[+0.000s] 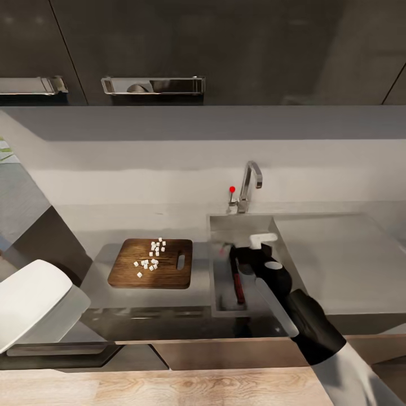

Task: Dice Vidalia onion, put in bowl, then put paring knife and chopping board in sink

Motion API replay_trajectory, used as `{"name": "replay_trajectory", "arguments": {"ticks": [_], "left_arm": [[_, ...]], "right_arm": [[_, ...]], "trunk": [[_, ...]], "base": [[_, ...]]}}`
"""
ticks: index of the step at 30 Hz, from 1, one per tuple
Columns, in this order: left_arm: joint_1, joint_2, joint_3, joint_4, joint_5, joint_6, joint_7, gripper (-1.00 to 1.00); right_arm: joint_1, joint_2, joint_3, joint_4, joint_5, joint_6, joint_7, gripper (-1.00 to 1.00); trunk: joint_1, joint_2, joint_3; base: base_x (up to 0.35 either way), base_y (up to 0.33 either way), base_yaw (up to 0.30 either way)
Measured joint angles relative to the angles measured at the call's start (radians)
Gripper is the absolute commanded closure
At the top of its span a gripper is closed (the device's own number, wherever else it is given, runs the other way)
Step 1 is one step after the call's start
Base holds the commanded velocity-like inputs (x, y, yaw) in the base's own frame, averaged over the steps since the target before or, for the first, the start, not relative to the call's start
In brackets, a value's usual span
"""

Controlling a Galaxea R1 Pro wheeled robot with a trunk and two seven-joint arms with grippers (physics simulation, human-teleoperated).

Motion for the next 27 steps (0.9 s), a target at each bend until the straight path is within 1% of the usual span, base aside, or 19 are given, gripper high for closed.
{"name": "replay_trajectory", "arguments": {"ticks": [3,5,9,17,25,27], "left_arm": [[0.0,0.0,0.0,0.001,0.0,0.0,0.0,-1.0],[0.0,0.0,0.0,0.001,0.0,0.0,0.0,-1.0],[0.0,0.0,0.0,0.001,0.0,0.0,0.0,-1.0],[0.0,-0.001,0.0,0.001,0.0,0.0,0.0,-1.0],[0.0,-0.001,0.0,0.002,0.0,0.0,0.0,-1.0],[0.0,-0.001,0.0,0.001,0.0,0.0,0.0,-1.0]], "right_arm": [[0.0,-0.015,0.0,-0.008,0.0,0.003,0.0,-1.0],[0.0,-0.019,0.0,-0.009,-0.001,0.003,0.0,-1.0],[0.0,-0.02,0.0,-0.01,-0.002,0.003,0.0,-1.0],[0.0,-0.02,-0.001,-0.01,-0.003,0.002,0.0,-1.0],[0.0,-0.021,-0.001,-0.011,-0.002,0.003,0.0,-1.0],[0.0,-0.021,-0.001,-0.011,-0.002,0.003,0.0,-1.0]], "trunk": [[0.0,0.0,0.0],[0.0,0.0,0.0],[0.0,0.0,0.0],[0.0,0.0,0.0],[0.0,0.0,0.0],[0.0,0.0,0.0]], "base": [[0.0,0.0,0.0],[0.0,0.0,0.0],[-0.034,0.091,0.0],[-0.088,0.262,0.0],[-0.008,0.056,0.0],[0.0,0.206,0.0]]}}
